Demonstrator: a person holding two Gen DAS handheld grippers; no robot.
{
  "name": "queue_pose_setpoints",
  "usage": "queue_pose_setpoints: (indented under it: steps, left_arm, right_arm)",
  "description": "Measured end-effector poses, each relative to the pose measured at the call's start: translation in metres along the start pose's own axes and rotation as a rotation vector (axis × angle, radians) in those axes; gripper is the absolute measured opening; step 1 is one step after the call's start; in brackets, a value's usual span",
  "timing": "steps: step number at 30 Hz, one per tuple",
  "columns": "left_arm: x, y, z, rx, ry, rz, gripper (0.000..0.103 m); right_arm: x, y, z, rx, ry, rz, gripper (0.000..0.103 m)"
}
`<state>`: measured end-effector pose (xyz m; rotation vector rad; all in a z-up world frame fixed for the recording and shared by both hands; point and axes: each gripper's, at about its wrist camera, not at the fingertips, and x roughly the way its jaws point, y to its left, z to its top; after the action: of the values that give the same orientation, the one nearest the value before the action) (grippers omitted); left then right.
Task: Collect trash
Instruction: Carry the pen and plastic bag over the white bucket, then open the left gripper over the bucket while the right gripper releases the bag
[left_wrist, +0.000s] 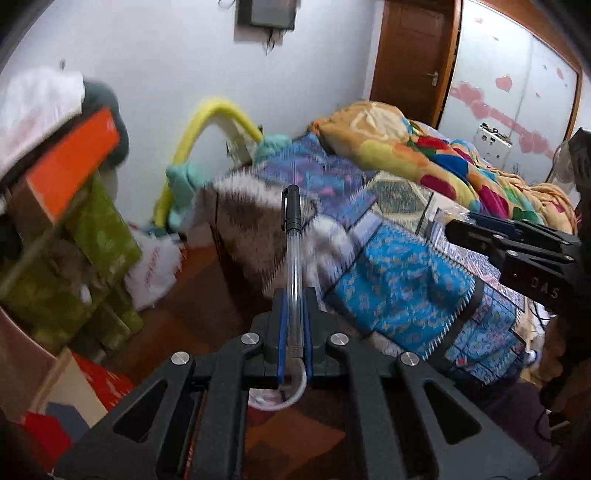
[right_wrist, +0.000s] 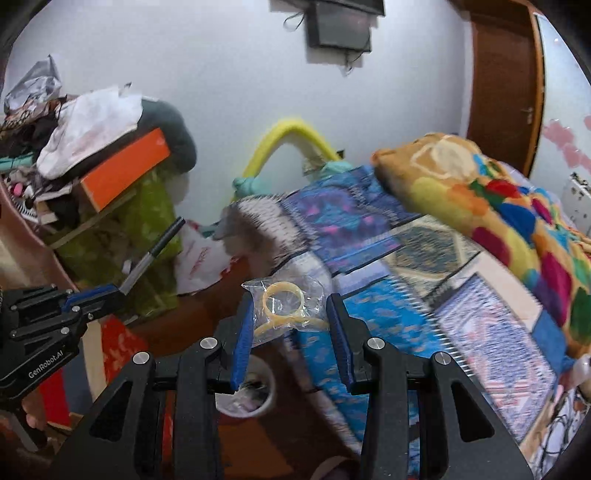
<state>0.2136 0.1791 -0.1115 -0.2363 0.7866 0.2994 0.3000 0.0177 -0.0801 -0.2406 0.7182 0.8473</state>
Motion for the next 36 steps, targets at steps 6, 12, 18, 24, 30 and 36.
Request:
queue_pose_setpoints:
  steps: [6,12,18,24,30,36]
  left_arm:
    - [0.037,0.033,-0.028,-0.041,0.056,0.029,0.007]
    - [0.086,0.058,-0.061,-0.099,0.172,0.031,0.007]
    - [0.132,0.074,-0.098,-0.129,0.285,0.045,0.007]
    - [0.173,0.087,-0.130,-0.180,0.403,0.025,0.007]
    - [0.200,0.092,-0.142,-0.211,0.459,0.008,0.007]
    - [0.219,0.096,-0.128,-0.246,0.500,0.072,0.023]
  right_arm:
    - [0.053,0.025,-0.015,0.013,0.101,0.065,0.035]
    - [0.110,0.045,-0.045,-0.009,0.246,0.089,0.035]
    - [0.164,0.050,-0.083,-0.002,0.414,0.115,0.036]
    - [0.212,0.050,-0.101,-0.002,0.549,0.132,0.036]
    - [0.237,0.053,-0.099,0.008,0.586,0.148,0.036]
    - [0.257,0.050,-0.101,0.089,0.660,0.232,0.058]
